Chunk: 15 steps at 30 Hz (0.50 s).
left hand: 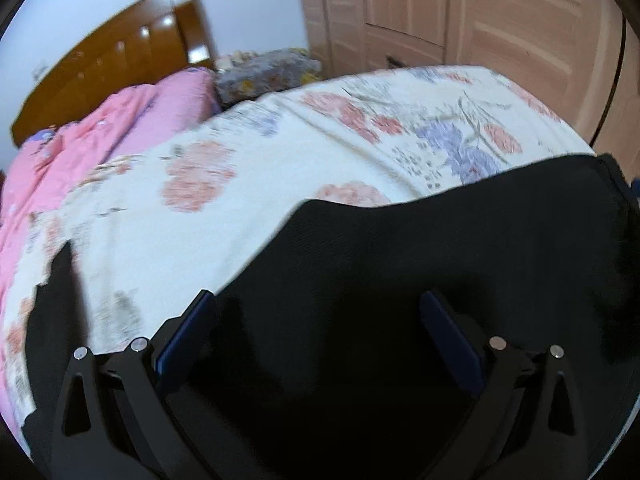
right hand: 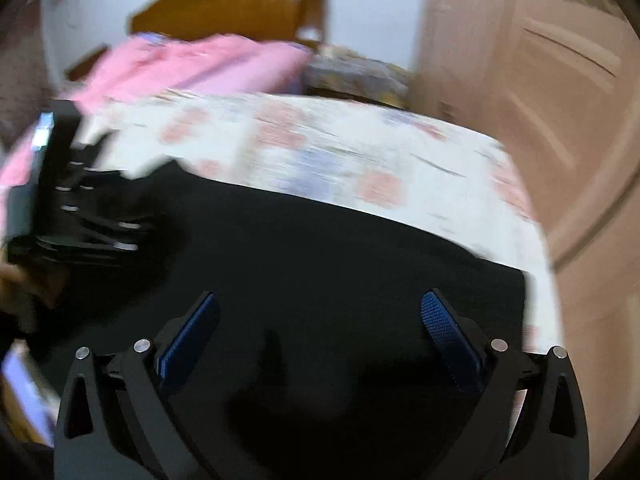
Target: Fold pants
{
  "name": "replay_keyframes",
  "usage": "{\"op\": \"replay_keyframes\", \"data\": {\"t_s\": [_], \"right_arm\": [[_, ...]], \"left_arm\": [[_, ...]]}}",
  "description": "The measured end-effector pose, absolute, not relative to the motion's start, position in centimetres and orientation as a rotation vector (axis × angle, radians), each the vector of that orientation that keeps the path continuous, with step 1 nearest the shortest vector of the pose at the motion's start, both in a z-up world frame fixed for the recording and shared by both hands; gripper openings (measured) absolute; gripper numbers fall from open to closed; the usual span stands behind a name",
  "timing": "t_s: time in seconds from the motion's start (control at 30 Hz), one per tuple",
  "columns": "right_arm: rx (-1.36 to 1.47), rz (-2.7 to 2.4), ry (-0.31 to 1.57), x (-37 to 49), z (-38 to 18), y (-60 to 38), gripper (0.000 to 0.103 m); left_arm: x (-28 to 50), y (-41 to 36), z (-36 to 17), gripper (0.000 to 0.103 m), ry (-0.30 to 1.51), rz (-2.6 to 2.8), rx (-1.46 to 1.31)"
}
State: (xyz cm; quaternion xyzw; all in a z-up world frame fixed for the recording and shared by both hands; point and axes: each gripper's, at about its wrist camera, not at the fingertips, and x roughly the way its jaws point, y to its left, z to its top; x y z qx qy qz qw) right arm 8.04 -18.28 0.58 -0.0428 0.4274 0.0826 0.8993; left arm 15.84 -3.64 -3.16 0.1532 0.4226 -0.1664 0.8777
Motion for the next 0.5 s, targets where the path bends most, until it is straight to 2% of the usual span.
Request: {"op": "replay_keyframes", "data": {"t_s": [0.23,0.4,0.5], "right_arm": [[-0.192,0.356,0.902,9.3,-0.7,-7.9,0.098],[-0.163,0.445,0.877,10.1,-0.5,-4.6,0.098],[-0.148,0.448,0.894,10.5,-1.7,-3.9,0.098]], "left_arm": [[9.9,7.5,4.3,0.101,0.719,-0.203,0.157],[8.1,22.1,4.9,0.101,0.777,0.089,-0.032],[7.5,25.8,4.8,0.101,0.811,0.132,-0.092]]}}
